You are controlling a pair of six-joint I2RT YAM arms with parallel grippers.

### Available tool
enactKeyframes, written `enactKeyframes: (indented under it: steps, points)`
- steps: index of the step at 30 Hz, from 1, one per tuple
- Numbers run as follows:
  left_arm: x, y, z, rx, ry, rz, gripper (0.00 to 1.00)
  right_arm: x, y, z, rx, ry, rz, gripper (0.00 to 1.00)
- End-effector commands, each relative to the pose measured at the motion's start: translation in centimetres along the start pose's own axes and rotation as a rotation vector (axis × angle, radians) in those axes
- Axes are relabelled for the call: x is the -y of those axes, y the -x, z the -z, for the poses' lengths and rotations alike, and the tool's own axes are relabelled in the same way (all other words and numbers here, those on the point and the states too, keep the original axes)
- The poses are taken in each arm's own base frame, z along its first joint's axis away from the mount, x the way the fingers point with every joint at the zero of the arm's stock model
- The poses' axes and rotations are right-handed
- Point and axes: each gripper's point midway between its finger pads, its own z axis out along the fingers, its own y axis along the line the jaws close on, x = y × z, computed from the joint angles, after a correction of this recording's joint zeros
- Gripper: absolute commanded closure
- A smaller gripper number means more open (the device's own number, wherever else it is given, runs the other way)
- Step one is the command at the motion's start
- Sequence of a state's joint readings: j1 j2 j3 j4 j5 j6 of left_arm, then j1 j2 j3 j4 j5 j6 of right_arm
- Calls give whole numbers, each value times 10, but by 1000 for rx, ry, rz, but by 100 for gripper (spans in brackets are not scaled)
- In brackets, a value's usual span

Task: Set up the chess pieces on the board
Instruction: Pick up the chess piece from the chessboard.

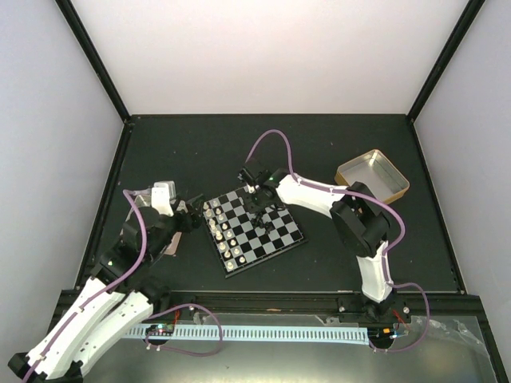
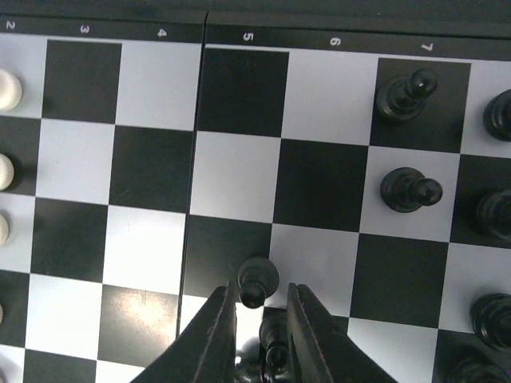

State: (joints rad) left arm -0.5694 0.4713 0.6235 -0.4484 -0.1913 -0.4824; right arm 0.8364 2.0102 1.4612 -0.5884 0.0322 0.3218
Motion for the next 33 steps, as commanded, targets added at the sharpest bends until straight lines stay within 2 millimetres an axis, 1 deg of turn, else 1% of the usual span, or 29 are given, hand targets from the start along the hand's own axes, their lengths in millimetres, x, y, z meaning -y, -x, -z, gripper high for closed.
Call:
enactKeyframes:
  steps: [1,15,17,19,21,24,27,30,33]
  points:
    - [-7,0,3,-10,41,-26,19,1,4,-3,-6,-33,25,82]
    - [-7,-1,1,-18,39,-33,19,-6,7,-12,-20,2,24,83]
    - [-7,-1,0,-20,40,-33,19,-7,8,-11,-12,2,20,86]
    - [-7,-1,0,-20,40,-34,19,-5,11,-8,5,-4,15,91]
    - [-7,-1,0,-20,42,-35,19,-5,17,-2,37,-6,8,94]
    - [-7,-2,0,-21,44,-35,19,-5,29,12,113,-3,-8,95]
    - [-8,-2,-1,-22,46,-34,19,0,36,27,178,-13,-26,96]
    - [-8,-4,-2,-28,48,-35,19,5,38,38,213,-29,-41,96]
    - [-8,-4,-2,-29,48,-35,19,14,34,41,215,-52,-61,96]
